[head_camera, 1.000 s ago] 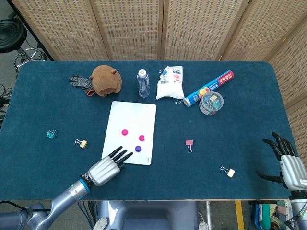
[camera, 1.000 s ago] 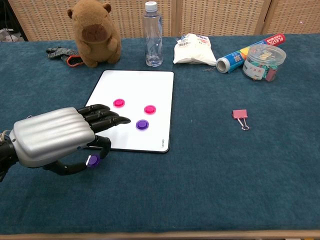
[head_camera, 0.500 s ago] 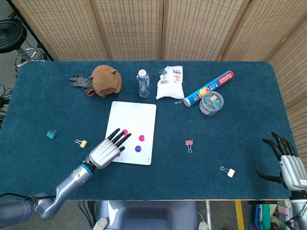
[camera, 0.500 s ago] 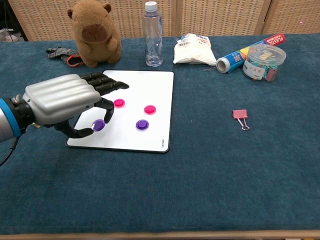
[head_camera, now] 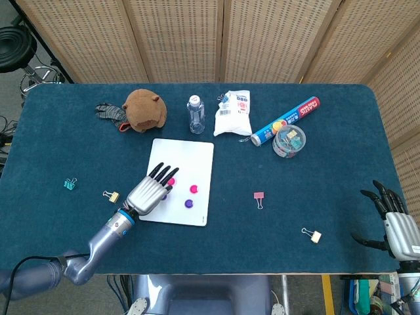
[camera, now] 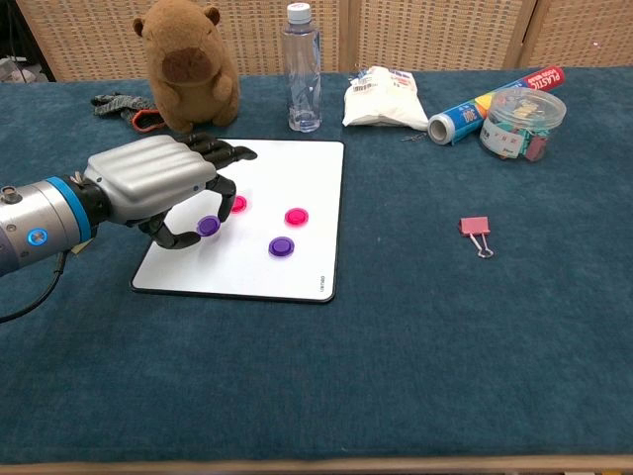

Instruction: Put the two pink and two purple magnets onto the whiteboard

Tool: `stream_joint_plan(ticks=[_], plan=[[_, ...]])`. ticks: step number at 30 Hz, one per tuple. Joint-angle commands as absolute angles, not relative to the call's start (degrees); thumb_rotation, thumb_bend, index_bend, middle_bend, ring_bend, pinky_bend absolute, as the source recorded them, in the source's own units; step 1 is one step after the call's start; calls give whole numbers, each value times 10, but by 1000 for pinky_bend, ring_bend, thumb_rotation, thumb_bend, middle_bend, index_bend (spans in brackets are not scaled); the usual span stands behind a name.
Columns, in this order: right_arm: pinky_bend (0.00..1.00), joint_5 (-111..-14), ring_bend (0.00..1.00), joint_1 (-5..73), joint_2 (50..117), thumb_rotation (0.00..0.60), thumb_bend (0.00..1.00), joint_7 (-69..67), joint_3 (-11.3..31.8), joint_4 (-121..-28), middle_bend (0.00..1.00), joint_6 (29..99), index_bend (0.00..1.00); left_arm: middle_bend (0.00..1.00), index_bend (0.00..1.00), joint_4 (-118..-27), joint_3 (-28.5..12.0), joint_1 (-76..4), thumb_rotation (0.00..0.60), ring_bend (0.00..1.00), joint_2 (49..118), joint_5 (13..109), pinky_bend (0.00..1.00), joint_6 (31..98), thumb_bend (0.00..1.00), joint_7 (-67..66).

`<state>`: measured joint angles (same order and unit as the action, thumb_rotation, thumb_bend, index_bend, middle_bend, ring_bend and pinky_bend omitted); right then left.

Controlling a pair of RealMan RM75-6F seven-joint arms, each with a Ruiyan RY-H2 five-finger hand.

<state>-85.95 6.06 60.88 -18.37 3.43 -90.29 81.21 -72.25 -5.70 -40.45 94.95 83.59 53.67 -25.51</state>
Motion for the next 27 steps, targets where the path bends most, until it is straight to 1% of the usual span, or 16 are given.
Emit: stream_joint_plan(ticks=[1, 24, 27], plan=[[0, -859, 0, 61, 609, 600, 131, -184, 34, -903, 0, 812, 156, 0, 805, -716, -59, -409, 600, 0, 954, 833, 0, 538, 337, -254], [0, -858, 0, 60, 606, 600, 130, -189, 35, -903, 0, 812, 156, 0, 774, -694, -52, -422, 600, 0, 973, 807, 0, 531, 337, -251], [0, -858, 0, 61, 607, 600, 130, -189, 35, -903, 0, 811, 156, 0, 710, -696, -51, -423, 600, 0, 971, 805, 0, 532, 337, -250]])
